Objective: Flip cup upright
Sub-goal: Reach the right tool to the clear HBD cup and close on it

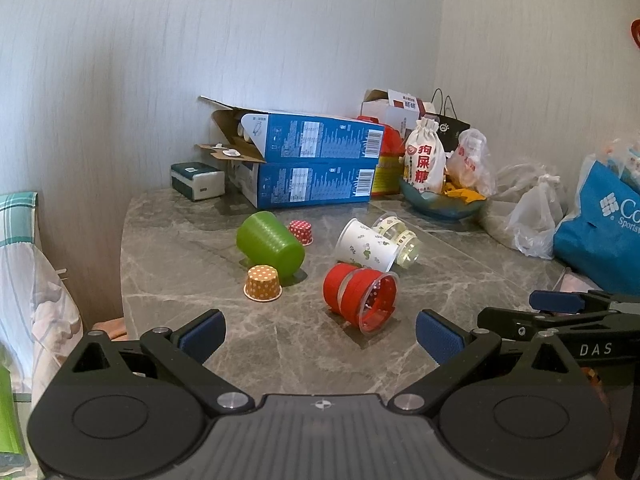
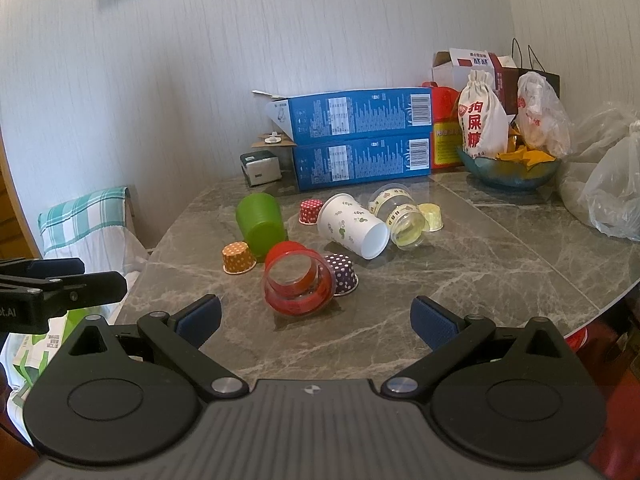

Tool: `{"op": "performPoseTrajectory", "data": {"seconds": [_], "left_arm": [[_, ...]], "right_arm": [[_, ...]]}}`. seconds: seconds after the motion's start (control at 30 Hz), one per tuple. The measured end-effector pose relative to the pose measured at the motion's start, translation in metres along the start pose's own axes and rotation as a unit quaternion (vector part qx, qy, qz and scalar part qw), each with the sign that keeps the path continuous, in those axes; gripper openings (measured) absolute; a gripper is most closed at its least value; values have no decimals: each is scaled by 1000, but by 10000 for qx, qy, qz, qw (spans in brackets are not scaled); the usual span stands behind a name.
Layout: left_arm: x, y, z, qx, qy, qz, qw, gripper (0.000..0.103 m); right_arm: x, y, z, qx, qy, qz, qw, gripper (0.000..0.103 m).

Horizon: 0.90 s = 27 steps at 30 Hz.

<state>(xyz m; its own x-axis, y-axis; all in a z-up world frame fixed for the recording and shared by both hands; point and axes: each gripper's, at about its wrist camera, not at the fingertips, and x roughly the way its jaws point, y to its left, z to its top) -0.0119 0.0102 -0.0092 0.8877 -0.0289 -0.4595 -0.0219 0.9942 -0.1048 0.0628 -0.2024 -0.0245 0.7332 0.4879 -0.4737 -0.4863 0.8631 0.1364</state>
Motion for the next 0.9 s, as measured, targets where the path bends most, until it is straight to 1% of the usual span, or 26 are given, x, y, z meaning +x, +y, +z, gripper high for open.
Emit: {"op": "performPoseTrajectory", "data": {"seconds": [0.2,0.27,0.33,0.4,0.43,0.5,0.53,0.57,0.63,0.7,0.77,0.83,0.9], "left_arm": [[3,0,-1,-1,-10,-10,10000,102],[1,1,-2,-17,-216,29,9998,102],[-2,-1,-1,59,-420,75,9991,102],[-1,0,1,70,-597,191,9980,102],[0,1,2,59,-641,211,9977,103],[6,7,4,-38,-669,33,9977,103],[12,10,5,-98,-582,-156,9981,103],[16,12,5,-136,-478,-303,9983,103],[25,12,4,-88,-298,-531,9981,103],[30,13,1,-119,-256,-544,9981,103],[34,19,-2,-303,-264,-606,9974,103],[38,25,-3,-460,-279,-702,9961,103],[40,29,-5,-522,-304,-695,9958,103]], "right_arm": [[4,0,1,-18,33,-29,10000,102],[7,-1,0,-50,14,-39,10000,102],[9,-3,-1,-95,-95,28,9999,102],[12,-7,-1,-108,-336,107,9993,102],[15,-10,1,-126,-438,70,9989,102],[24,-15,6,-216,-576,-62,9981,102],[29,-19,10,-265,-595,-58,9979,102],[36,-24,16,-332,-547,-73,9979,102],[51,-33,31,-413,-228,-106,9988,102],[75,-47,52,-425,189,-45,9989,102],[104,-64,72,-538,470,0,9974,102],[134,-86,86,-416,751,-4,9963,102],[168,-107,100,-209,1095,-13,9938,101]]}}
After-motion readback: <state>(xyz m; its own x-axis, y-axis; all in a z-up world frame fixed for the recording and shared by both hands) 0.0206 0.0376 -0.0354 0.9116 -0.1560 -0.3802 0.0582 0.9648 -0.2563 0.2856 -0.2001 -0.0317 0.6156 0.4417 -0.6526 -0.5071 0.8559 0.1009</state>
